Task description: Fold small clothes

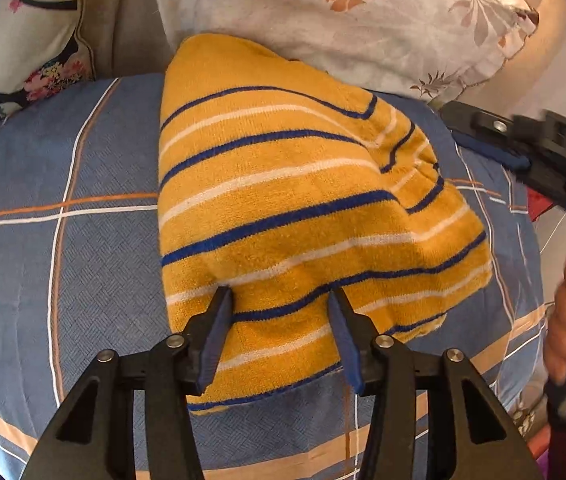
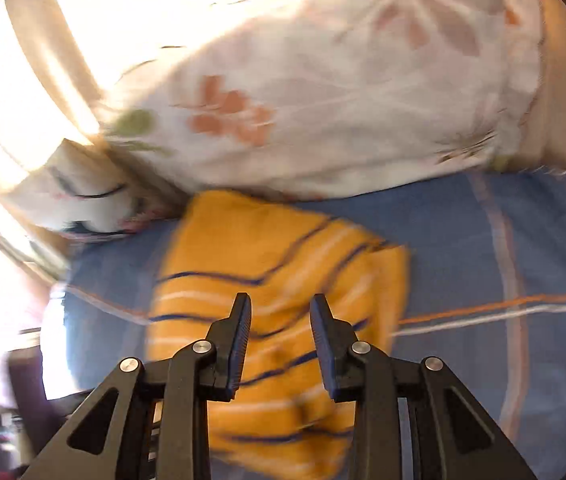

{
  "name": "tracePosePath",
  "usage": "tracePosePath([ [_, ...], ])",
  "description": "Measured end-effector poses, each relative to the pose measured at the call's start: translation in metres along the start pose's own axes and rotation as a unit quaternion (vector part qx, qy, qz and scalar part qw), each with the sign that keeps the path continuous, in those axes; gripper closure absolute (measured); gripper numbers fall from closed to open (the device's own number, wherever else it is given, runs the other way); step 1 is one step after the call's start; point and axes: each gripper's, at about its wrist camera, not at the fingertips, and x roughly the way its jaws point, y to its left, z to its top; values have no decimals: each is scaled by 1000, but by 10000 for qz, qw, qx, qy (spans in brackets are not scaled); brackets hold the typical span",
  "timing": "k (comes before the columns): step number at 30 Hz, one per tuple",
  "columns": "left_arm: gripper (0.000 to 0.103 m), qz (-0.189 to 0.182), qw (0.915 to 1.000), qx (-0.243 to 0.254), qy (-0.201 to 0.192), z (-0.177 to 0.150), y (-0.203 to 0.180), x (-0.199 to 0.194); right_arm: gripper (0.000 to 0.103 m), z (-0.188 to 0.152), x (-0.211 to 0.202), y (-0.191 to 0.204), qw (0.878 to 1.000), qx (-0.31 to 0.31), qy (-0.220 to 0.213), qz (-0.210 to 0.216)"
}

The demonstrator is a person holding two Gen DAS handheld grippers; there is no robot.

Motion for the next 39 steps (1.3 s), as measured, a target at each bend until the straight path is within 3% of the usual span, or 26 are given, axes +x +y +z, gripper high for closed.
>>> tracePosePath([
  [1, 56, -22, 10000, -21, -4, 0, 0, 0, 70, -7, 9, 3, 9991, 90, 254, 315],
  [3, 56, -86, 9999, -52, 31, -2, 1, -5, 73, -23, 30, -3, 9978, 170, 626, 159],
  [4, 56, -200, 9997, -95, 51, -2, 3, -10, 85, -33, 40, -12, 9968, 206, 768, -89],
  [6, 56, -510, 9984, -218, 53, -4, 11, -24, 99, -50, 46, -35, 9947, 542, 878, 10],
  [8, 56, -632, 9974, -346, -28, -7, 21, -38, 101, -58, 39, -48, 9920, 902, 847, 249],
  [12, 56, -707, 9937, -842, -229, -1, 48, -54, 101, -65, 40, -42, 9925, 807, 902, 155],
  [17, 56, -434, 9904, -1227, -468, 2, 66, -66, 101, -68, 49, -29, 9939, 712, 827, 134],
  [23, 54, -97, 9928, -1036, -600, 32, 58, -47, 101, -66, 46, -29, 9958, 452, 800, -35],
  [25, 54, 161, 9957, -823, -394, 42, 48, -29, 101, -65, 47, -25, 9963, 348, 779, -102],
  [27, 54, 153, 9971, -738, -70, 43, 38, -9, 100, -64, 42, -24, 9964, 289, 789, -130],
  [29, 54, 196, 9975, -672, -27, 36, 30, -2, 97, -56, 28, -19, 9978, 283, 581, -161],
  [30, 54, 269, 9978, -604, -65, 34, 27, -2, 89, -51, 17, -15, 9988, 289, 381, -49],
  [33, 54, 354, 9980, -525, -71, 32, 21, -3, 86, -19, 6, 3, 9995, 193, 95, 236],
  [39, 54, 531, 9976, -424, -97, 23, 15, -4, 83, 35, 79, 37, 9954, -198, 727, 585],
])
